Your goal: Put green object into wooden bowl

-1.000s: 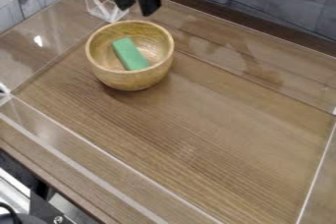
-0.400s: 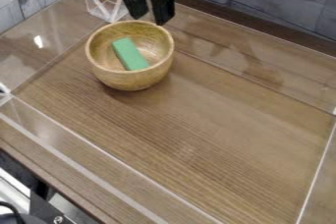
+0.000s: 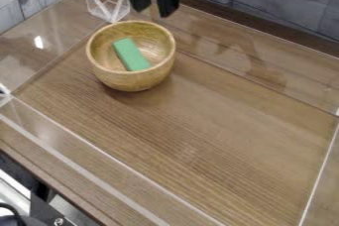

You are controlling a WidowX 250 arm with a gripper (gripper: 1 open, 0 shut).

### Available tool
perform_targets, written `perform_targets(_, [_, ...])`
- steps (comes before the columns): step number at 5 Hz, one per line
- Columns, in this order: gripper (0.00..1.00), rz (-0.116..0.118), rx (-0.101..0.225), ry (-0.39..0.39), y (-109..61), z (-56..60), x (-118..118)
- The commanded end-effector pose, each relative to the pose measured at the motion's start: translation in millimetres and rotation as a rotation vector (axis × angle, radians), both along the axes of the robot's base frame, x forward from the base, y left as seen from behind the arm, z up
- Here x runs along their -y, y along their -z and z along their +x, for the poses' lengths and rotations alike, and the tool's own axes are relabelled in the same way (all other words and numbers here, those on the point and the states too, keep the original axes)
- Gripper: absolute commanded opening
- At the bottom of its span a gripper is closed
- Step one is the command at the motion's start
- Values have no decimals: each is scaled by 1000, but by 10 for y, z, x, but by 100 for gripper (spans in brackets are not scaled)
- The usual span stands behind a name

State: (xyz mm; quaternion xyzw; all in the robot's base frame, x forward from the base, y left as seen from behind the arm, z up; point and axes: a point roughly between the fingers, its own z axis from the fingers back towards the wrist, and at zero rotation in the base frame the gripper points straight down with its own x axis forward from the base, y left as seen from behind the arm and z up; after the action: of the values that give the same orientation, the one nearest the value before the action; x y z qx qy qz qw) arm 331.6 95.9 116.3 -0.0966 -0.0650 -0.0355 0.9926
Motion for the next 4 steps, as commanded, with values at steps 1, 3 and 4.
perform_targets(1, [100,39,78,-43,-174,-32,-30])
perform_targets(3, [100,51,108,-205,-352,6,-145])
perform_targets(4, [100,66,114,-215,-365,34,-232])
